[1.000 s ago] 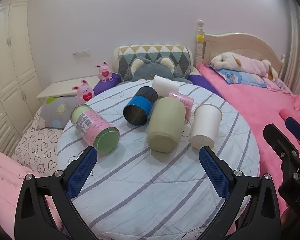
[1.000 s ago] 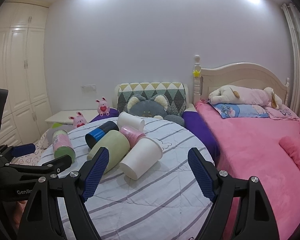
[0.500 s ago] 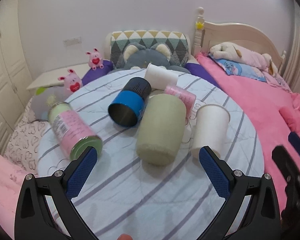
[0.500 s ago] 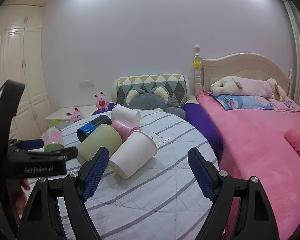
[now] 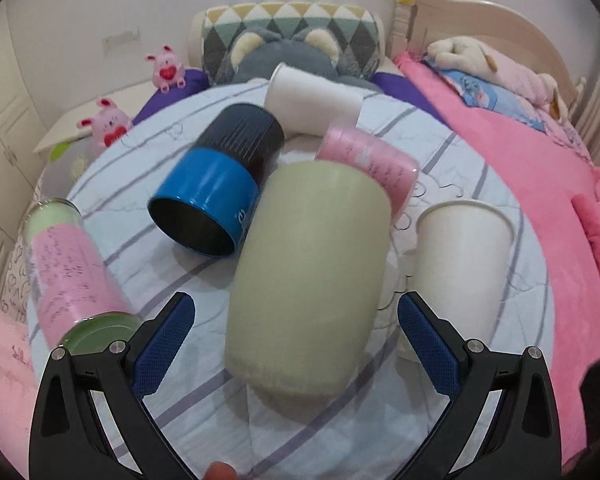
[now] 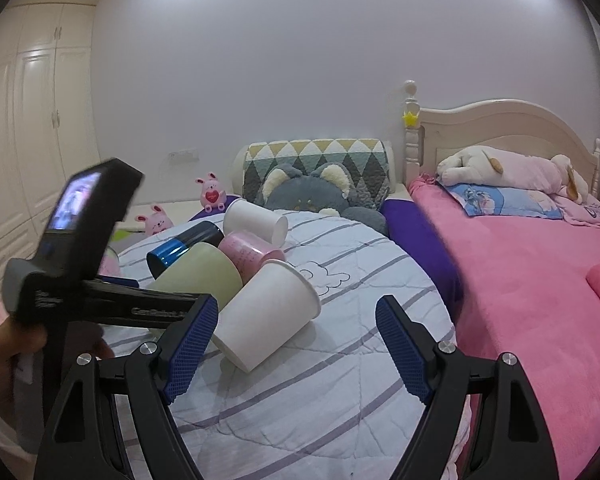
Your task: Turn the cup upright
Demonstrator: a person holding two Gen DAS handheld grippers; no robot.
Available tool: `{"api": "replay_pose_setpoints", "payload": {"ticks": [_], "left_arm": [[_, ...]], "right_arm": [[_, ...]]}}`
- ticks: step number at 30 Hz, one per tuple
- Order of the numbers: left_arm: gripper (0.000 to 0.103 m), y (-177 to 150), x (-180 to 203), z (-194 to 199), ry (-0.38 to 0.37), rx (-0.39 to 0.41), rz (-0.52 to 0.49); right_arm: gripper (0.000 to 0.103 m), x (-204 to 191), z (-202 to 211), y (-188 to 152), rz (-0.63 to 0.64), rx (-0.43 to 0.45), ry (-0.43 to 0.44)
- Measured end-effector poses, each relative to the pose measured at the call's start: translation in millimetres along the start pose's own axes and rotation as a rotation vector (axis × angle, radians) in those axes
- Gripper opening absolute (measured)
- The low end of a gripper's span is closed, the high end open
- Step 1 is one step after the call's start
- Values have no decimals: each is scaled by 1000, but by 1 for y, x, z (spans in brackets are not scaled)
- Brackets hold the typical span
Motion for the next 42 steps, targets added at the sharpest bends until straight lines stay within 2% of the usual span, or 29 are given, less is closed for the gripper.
{"api": "replay_pose_setpoints", "payload": {"ticks": [2,3,10,14,19,27,34,36,37,39,41,42], "left_arm": [[84,1,0,-5,-16,-17,-1],[80,1,0,-7,-33,-24,-1],[79,-7,1,-5,-41,-29,19],[79,-24,-5,2,-70,-42,42],[79,-54,-11,13,-70,-49,44],[80,-95,-16,28,-81,-48,32],[80,-109,-19,32,-96,-31,24],[83,-110,-19,34,-103,-29,11],[88,-111,-19,36,-101,-27,8],[92,-114,-21,44,-97,-2,1],[100,-116,-22,53,-100,23,-11],[100,-117,-23,57,-98,37,-15]], "right_arm": [[83,0,0,0,2,-1,-2],[83,1,0,-1,2,-3,0],[83,1,0,-3,10,-17,2],[83,-4,4,-6,19,-24,1],[83,-11,8,-8,37,-27,-6],[83,-20,15,-14,22,-53,-34],[83,-35,21,-24,36,-75,-45],[83,-38,22,-26,32,-82,-44],[83,-40,21,-26,30,-89,-38],[83,-41,22,-27,20,-99,-30],[83,-42,25,-26,1,-106,-4],[83,-42,26,-25,-15,-109,13]]}}
Point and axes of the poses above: each gripper's, at about its wrist camera, not at the fingertips, and z roughly against the way its jaws point, x to its right, y to its top, the point moved 6 cm from there along -z, roughly the way its jaws point, and after that the axes turned 15 degrees about -x, right-handed, at the moved point
